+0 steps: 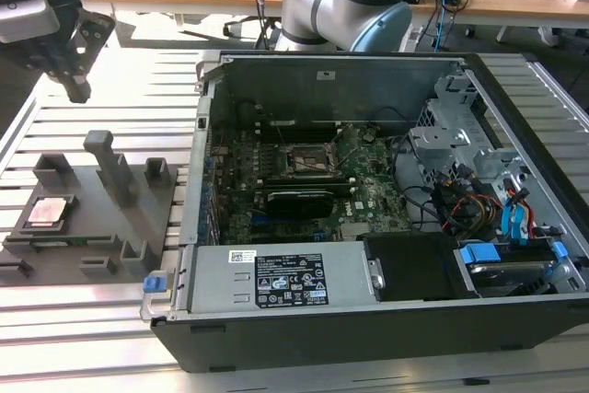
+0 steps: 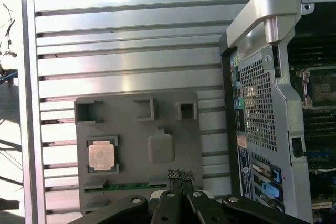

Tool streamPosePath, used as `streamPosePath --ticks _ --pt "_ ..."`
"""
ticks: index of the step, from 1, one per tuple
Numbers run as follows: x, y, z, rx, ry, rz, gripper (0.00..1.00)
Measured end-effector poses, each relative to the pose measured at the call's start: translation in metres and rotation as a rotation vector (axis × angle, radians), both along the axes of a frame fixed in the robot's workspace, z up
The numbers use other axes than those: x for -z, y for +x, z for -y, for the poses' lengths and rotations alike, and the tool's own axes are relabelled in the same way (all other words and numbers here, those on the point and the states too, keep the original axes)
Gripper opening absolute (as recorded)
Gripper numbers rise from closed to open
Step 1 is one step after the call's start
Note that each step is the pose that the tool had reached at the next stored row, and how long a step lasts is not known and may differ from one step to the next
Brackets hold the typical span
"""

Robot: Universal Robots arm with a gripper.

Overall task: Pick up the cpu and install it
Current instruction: 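Reach for the cpu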

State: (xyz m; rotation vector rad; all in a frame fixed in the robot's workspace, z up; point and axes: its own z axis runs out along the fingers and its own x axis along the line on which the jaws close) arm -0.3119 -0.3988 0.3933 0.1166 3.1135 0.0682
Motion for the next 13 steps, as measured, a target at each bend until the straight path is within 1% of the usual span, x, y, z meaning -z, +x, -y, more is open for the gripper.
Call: streamPosePath --ticks 5,7,13 --pt "0.0 -0.0111 0.0 0.0 0.0 0.0001 0.11" --pt "0.0 -0.0138 0.0 0.0 0.0 0.0 0.11" --pt "0.0 -0.0255 0.0 0.0 0.0 0.0 0.11"
